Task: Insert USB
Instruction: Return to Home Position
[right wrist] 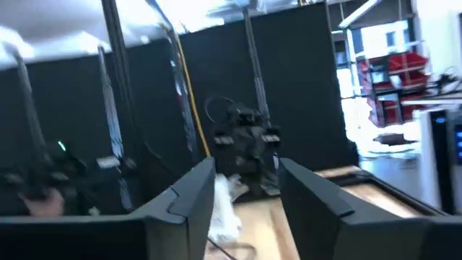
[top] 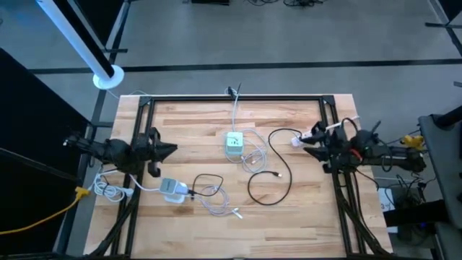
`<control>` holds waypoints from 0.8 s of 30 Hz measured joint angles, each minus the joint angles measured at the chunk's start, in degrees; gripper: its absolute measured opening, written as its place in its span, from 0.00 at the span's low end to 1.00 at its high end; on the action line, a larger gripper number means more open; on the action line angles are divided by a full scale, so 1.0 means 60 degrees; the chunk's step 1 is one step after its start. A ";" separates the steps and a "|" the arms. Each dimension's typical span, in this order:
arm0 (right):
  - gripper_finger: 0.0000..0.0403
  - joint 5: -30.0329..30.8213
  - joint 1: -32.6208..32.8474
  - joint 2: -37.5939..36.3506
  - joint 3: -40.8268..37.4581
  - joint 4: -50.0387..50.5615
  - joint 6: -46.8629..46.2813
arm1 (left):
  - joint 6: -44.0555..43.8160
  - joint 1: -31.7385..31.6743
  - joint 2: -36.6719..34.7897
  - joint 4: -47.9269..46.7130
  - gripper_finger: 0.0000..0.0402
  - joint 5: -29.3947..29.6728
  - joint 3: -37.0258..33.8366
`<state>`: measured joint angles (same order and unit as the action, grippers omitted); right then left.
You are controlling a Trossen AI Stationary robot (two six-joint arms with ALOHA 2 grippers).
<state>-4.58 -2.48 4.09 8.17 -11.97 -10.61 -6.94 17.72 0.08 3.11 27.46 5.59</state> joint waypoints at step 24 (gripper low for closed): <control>0.00 0.1219 0.2749 -0.0676 0.0484 0.2773 0.3974 | 0.0407 -0.0329 -0.0015 0.1566 0.00 -0.2084 -0.0856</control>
<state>2.73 14.02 0.03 11.08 4.67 13.24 -4.50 15.75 -0.01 12.50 14.96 0.45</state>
